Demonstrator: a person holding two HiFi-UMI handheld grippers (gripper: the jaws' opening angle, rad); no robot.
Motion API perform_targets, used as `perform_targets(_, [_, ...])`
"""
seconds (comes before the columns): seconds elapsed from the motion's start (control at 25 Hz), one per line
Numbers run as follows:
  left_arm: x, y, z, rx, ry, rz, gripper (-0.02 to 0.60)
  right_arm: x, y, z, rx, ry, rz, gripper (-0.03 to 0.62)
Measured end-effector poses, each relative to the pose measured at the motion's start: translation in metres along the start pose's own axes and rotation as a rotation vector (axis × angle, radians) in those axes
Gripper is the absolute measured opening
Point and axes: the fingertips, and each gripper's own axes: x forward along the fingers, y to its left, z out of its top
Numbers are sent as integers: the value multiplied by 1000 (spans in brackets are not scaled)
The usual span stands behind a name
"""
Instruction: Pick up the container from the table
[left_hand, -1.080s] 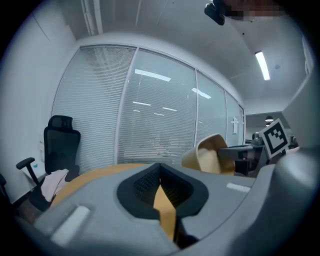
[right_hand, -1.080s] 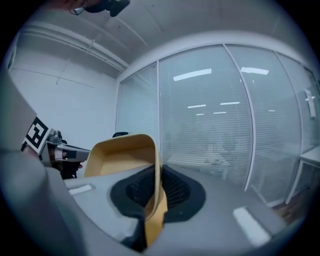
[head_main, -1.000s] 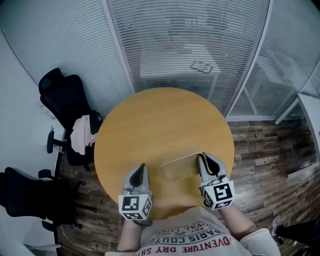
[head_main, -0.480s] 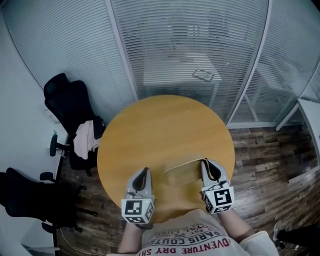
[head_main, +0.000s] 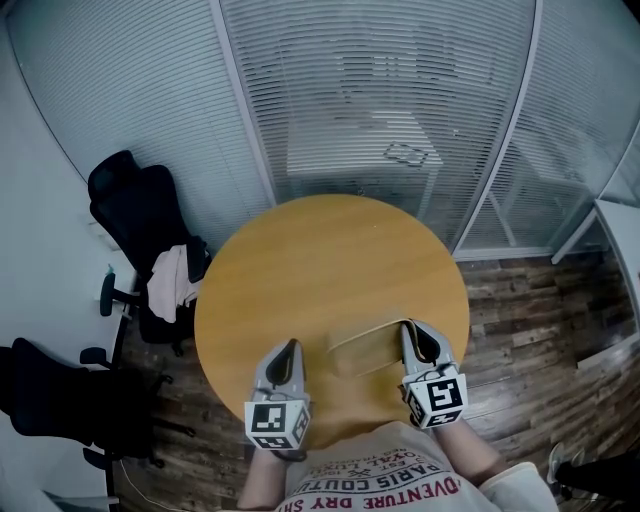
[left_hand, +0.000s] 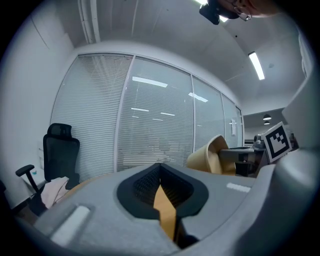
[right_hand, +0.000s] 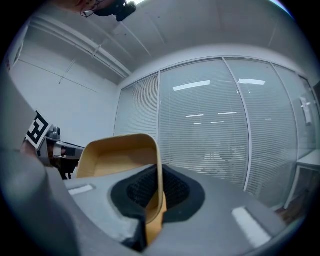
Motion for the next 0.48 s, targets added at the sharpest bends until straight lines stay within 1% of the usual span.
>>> perform_targets(0.24, [1, 0, -4, -2, 13, 7, 6, 4, -3, -3, 21, 5, 0, 12])
perform_targets(0.48, [4, 0, -5, -1, 15, 17, 6, 6, 2, -6, 22, 13, 21, 9])
